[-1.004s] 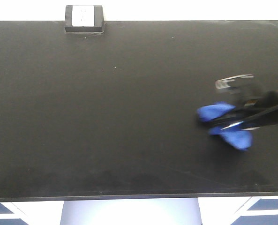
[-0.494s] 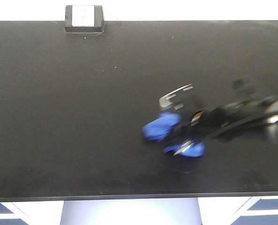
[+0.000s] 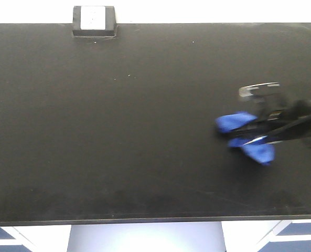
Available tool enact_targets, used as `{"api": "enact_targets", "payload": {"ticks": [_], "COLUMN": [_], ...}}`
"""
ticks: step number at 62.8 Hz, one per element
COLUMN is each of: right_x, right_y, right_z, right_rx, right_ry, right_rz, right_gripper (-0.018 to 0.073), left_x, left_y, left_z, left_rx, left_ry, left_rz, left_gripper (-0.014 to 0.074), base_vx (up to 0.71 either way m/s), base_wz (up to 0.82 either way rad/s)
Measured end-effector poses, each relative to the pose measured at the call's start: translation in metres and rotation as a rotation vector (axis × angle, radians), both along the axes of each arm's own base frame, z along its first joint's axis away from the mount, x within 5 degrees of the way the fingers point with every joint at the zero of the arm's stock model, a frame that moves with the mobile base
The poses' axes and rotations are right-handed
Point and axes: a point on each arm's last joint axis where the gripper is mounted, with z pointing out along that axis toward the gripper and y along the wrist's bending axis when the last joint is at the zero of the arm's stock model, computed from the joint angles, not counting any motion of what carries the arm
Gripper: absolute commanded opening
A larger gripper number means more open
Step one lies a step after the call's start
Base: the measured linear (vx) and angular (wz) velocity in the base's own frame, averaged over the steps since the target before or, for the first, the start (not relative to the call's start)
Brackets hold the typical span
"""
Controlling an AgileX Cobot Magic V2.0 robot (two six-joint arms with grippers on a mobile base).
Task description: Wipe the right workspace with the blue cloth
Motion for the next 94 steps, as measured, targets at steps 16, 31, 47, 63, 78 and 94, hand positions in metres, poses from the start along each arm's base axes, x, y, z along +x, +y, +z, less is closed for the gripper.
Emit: {"api": "enact_targets", "payload": {"ticks": [16, 31, 47, 63, 78, 94], "right_x": [0.000, -0.001, -0.015, -0.050, -0.132, -0.240], "right_y": [-0.010, -0.010, -0.010, -0.008, -0.005, -0.002], "right_z": [0.000, -0.001, 0.028, 0.115, 0.197, 0.235], "right_rx": [0.006, 0.008, 0.014, 0.028, 0.033, 0.043], "right_ry": [0.005, 0.019, -0.009, -0.230, -0.479, -0.744], "right_rz": [-0.039, -0.040, -0.034, -0.023, 0.005, 0.031], "right_gripper": [0.0210, 0.0566, 0.0683, 0.0590, 0.0322, -0.0011], "left_x": [0.000, 0.000, 0.000, 0.000, 0.000, 0.000], "left_y": [0.000, 0.000, 0.000, 0.000, 0.000, 0.000], "left_z": [0.000, 0.000, 0.000, 0.000, 0.000, 0.000], "left_rx": [0.000, 0.000, 0.000, 0.000, 0.000, 0.000], "left_ry": [0.000, 0.000, 0.000, 0.000, 0.000, 0.000], "left_rz": [0.000, 0.000, 0.000, 0.000, 0.000, 0.000], "left_gripper": [-0.0006, -0.0006, -0.0006, -0.0006, -0.0006, -0.0006], "base_vx": [0.00, 0.00, 0.00, 0.00, 0.00, 0.00], "base_wz": [0.00, 0.00, 0.00, 0.00, 0.00, 0.00]}}
